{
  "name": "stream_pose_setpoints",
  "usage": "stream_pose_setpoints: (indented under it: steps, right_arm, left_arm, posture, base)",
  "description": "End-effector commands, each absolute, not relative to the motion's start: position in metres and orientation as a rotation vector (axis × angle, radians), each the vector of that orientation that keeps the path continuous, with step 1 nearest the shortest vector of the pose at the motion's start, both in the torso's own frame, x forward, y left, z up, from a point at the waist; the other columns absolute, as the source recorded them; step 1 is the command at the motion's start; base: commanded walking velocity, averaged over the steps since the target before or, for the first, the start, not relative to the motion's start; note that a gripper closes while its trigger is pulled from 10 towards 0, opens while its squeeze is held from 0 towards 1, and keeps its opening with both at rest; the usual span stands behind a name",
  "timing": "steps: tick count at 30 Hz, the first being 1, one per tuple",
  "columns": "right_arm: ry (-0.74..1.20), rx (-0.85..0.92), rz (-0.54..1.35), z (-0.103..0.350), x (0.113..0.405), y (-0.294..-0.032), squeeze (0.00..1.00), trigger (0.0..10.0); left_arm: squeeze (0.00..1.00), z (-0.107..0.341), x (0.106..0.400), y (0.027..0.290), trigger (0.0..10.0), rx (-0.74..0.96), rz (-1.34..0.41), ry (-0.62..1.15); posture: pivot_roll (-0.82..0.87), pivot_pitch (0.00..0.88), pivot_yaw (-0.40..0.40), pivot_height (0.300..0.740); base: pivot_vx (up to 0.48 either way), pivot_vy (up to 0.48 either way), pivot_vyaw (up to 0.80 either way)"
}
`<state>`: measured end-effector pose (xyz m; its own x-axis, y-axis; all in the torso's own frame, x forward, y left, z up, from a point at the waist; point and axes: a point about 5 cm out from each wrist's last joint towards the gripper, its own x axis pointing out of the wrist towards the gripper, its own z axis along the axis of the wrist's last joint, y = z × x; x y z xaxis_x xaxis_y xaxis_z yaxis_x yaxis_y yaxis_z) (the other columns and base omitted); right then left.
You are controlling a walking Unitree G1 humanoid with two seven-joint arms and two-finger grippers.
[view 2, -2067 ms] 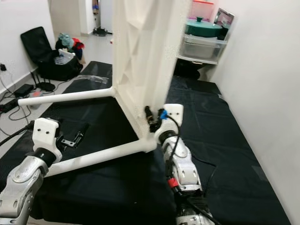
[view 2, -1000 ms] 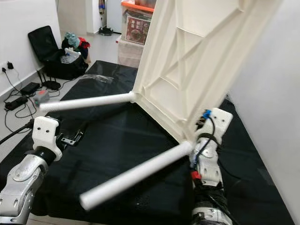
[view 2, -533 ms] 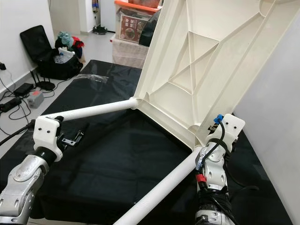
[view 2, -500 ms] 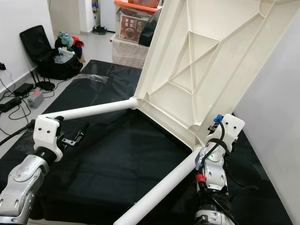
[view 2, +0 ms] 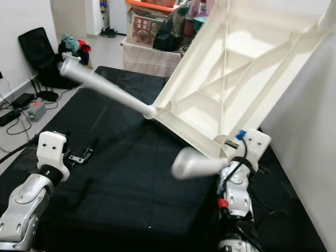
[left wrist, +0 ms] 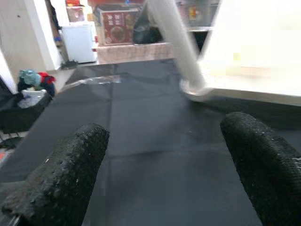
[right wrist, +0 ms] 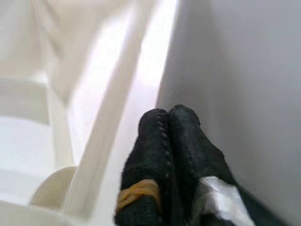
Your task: Building children table
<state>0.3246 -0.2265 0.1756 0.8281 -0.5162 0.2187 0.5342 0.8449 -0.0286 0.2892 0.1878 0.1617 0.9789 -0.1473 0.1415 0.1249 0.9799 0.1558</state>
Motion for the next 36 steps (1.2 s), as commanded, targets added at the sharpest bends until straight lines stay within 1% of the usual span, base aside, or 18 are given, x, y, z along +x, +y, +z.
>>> stream_pose_setpoints:
  steps: [1,2,3,5,6,9,10,16,19,22,26,27,28,30,33,35,36]
  right_arm:
    - [-0.324,-0.167,-0.449,0.195,0.324,-0.211,0.00,9.8]
    - [-0.350,-0.185,-0.416,0.199,0.323,-0.206,0.00,9.8]
    - [-0.399,-0.189,-0.324,0.210,0.323,-0.193,0.00,10.0]
    - [-0.478,-0.207,-0.198,0.228,0.322,-0.179,0.00,10.0]
    - [-0.512,-0.223,-0.157,0.235,0.322,-0.174,0.00,10.0]
    - [-0.526,-0.240,-0.124,0.241,0.325,-0.174,0.00,10.0]
    - [-0.495,-0.242,-0.032,0.241,0.332,-0.170,0.00,10.0]
    - [-0.412,-0.170,0.043,0.228,0.336,-0.157,0.00,10.0]
    - [-0.406,-0.166,0.052,0.226,0.335,-0.156,0.00,10.0]
    - [-0.335,-0.079,0.074,0.212,0.333,-0.152,0.00,10.0]
    - [-0.323,-0.049,0.115,0.210,0.333,-0.151,0.00,10.0]
    - [-0.356,-0.031,0.144,0.214,0.331,-0.151,1.00,10.0]
    - [-0.356,-0.031,0.144,0.214,0.331,-0.151,1.00,10.0]
    - [-0.415,-0.028,0.166,0.222,0.329,-0.152,1.00,10.0]
    - [-0.405,-0.050,0.181,0.223,0.330,-0.152,1.00,10.0]
    - [-0.400,-0.062,0.272,0.228,0.331,-0.153,1.00,10.0]
    - [-0.400,-0.062,0.272,0.228,0.331,-0.153,1.00,10.0]
  left_arm:
    - [0.00,0.162,0.291,0.191,10.0,0.156,-0.133,-0.152]
    - [0.00,0.162,0.291,0.192,10.0,0.157,-0.131,-0.152]
    - [0.00,0.162,0.292,0.195,10.0,0.153,-0.121,-0.148]
    - [0.00,0.161,0.294,0.198,10.0,0.150,-0.111,-0.142]
    - [0.00,0.160,0.295,0.198,10.0,0.152,-0.110,-0.140]
    - [0.00,0.160,0.296,0.198,10.0,0.154,-0.111,-0.139]
    - [0.00,0.159,0.297,0.197,10.0,0.154,-0.112,-0.140]
    - [0.00,0.157,0.296,0.198,10.0,0.154,-0.106,-0.142]
    - [0.00,0.157,0.296,0.199,10.0,0.154,-0.106,-0.142]
    - [0.00,0.158,0.295,0.203,10.0,0.160,-0.100,-0.142]
    - [0.00,0.158,0.297,0.202,10.0,0.160,-0.106,-0.143]
    - [0.00,0.158,0.297,0.201,10.0,0.159,-0.111,-0.143]
    - [0.00,0.158,0.297,0.201,10.0,0.159,-0.111,-0.143]
    - [0.00,0.158,0.298,0.199,10.0,0.159,-0.116,-0.144]
    - [0.00,0.158,0.298,0.199,10.0,0.159,-0.118,-0.145]
    - [0.00,0.159,0.299,0.200,10.0,0.163,-0.118,-0.145]
    - [0.00,0.159,0.299,0.200,10.0,0.163,-0.118,-0.145]
  posture:
    - [0.08,0.000,-0.150,0.740]
    - [0.08,0.000,-0.150,0.740]
    - [0.07,0.000,-0.146,0.740]
    - [0.06,0.000,-0.145,0.740]
    - [0.06,0.000,-0.145,0.740]
    - [0.06,0.000,-0.145,0.740]
    - [0.07,0.000,-0.153,0.740]
    - [0.08,0.000,-0.162,0.740]
    - [0.08,0.000,-0.162,0.740]
    - [0.09,0.000,-0.157,0.740]
    - [0.09,0.000,-0.150,0.740]
    - [0.09,0.000,-0.148,0.740]
    - [0.09,0.000,-0.148,0.740]
    - [0.09,0.000,-0.149,0.740]
    - [0.09,0.000,-0.149,0.740]
    - [0.10,0.000,-0.153,0.740]
    - [0.10,0.000,-0.153,0.740]
  base:
    - [0.000,0.000,0.00]
    - [0.000,0.000,0.00]
    - [0.000,0.000,0.00]
    - [0.000,0.000,0.00]
    - [0.000,0.000,0.00]
    - [0.000,0.000,0.00]
    - [0.000,0.000,0.00]
    - [0.000,0.000,0.00]
    - [0.000,0.000,0.00]
    - [0.000,0.000,0.00]
    - [0.000,0.000,0.00]
    - [0.000,0.000,0.00]
    - [0.000,0.000,0.00]
    - [0.000,0.000,0.00]
    - [0.000,0.000,0.00]
    - [0.000,0.000,0.00]
    - [0.000,0.000,0.00]
